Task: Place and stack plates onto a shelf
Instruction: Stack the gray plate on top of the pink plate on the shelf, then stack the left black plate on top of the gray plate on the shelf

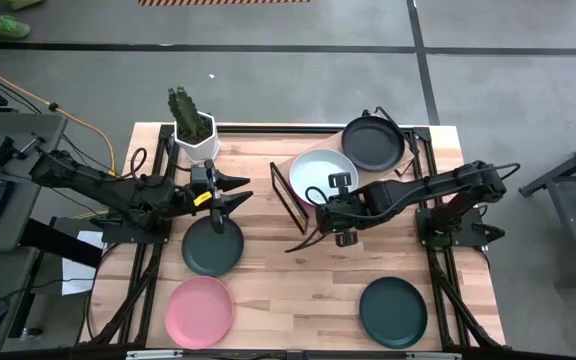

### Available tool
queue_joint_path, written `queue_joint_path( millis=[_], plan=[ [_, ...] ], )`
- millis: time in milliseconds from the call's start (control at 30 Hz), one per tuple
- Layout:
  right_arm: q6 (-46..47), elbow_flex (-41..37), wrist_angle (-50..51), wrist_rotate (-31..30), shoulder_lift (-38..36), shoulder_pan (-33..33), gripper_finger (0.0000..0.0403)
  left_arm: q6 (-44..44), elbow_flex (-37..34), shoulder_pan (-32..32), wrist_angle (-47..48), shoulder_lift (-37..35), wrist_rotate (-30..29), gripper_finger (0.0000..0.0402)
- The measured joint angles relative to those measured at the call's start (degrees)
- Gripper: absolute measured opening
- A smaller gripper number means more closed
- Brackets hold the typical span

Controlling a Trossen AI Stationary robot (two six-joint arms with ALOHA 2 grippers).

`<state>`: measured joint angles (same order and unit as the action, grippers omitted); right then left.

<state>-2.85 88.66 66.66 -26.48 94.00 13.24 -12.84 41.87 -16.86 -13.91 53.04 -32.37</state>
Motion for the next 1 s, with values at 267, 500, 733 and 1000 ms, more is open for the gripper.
queue_joint_path(
  millis=[267, 500, 733, 1000],
  plan=[
    [0.3, 0.0, -0.14, 1.53, 0.0, -0.09, 0.0, 0.0, 0.0, 0.0, 0.85, 0.0, -0.01, 0.0163],
    [1.77, 0.0, -0.12, 2.02, 0.0, -0.11, 0.002, 0.0, 0.0, 0.0, 0.85, 0.0, -0.01, 0.0163],
    [2.83, 0.0, -0.12, -0.57, 0.0, -0.11, 0.0103, 0.02, 0.0, 0.02, 0.85, 0.0, -0.01, 0.0163],
    [5.85, 2.54, 3.94, 1.67, -0.2, 1.01, 0.0182, 0.0, 0.0, 0.02, 0.95, 0.0, -0.01, 0.0163]
  ],
)
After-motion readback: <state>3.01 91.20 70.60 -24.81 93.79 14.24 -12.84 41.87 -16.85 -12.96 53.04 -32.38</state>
